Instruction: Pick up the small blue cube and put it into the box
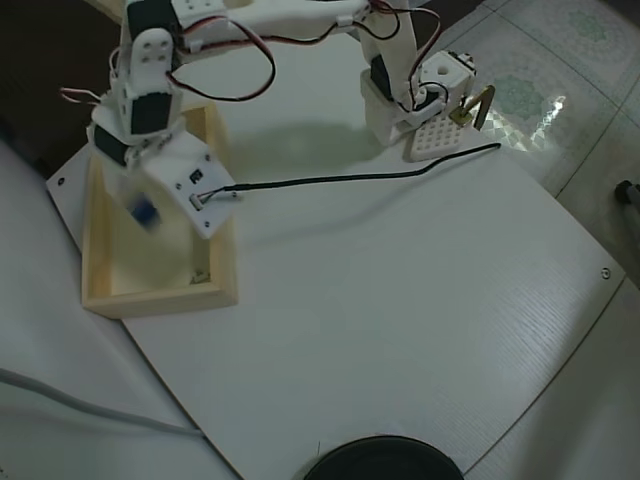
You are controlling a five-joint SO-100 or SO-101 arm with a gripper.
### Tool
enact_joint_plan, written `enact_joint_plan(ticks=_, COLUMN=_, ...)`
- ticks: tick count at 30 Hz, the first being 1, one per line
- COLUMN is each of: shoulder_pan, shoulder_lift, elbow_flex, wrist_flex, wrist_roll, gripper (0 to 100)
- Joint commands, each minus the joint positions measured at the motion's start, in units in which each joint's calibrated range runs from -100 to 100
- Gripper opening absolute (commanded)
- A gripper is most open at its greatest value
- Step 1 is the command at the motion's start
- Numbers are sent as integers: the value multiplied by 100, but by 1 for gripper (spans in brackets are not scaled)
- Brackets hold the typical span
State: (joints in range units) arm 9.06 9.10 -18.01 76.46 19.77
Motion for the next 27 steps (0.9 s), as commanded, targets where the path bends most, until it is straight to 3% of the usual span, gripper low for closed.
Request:
enact_joint_plan(ticks=1, shoulder_pan=56, shoulder_lift=-208, elbow_flex=-72, wrist_flex=-101, wrist_roll=-28, gripper=14)
enact_joint_plan(ticks=14, shoulder_pan=166, shoulder_lift=-1020, elbow_flex=-851, wrist_flex=-8, wrist_roll=-595, gripper=14)
enact_joint_plan(ticks=27, shoulder_pan=-55, shoulder_lift=-3251, elbow_flex=1195, wrist_flex=-67, wrist_roll=-1511, gripper=14)
